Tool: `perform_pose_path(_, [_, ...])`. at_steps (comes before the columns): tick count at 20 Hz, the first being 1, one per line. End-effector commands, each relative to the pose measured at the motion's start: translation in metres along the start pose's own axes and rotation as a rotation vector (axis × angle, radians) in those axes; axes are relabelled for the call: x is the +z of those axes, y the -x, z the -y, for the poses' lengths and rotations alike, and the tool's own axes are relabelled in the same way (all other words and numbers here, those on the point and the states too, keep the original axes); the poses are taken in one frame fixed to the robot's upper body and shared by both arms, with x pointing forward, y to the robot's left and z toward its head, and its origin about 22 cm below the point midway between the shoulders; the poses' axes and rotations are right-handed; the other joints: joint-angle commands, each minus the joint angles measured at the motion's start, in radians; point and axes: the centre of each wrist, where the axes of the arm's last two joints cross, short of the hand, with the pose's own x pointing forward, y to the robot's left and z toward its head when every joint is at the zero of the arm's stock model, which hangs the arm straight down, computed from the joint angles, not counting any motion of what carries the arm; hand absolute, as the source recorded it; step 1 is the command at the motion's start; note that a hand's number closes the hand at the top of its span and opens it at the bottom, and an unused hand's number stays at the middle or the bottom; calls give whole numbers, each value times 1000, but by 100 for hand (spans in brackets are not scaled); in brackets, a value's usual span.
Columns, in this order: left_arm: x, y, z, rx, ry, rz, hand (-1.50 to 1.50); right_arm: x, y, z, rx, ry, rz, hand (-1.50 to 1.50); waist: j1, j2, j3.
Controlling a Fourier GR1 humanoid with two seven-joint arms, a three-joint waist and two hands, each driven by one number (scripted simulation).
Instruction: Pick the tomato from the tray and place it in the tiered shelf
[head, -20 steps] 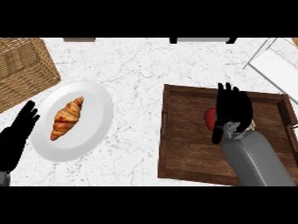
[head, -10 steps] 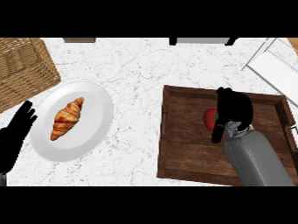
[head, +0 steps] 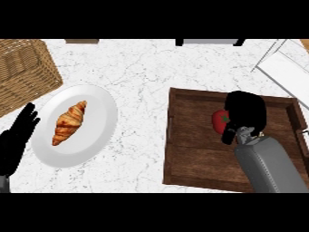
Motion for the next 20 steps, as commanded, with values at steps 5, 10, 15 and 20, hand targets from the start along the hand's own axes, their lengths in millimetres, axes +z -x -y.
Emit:
perform_pose_path(5, [4, 2, -11, -3, -10, 7, 0, -56, 37, 46, -308, 80, -252, 150, 16, 12, 5])
perform_pose_path(10, [-12, -10, -3, -2, -1, -4, 0, -39, 17, 63, -364, 188, -256, 150, -3, 5, 4])
perform_pose_path(15, [-4, 0, -9, -10, -11, -10, 0, -12, 29, 129, -495, 289, -268, 150, -10, 0, 4])
perform_pose_path(20, [5, -4, -10, -17, 3, -17, 0, 22, 38, 168, -688, 360, -261, 150, -8, -1, 4])
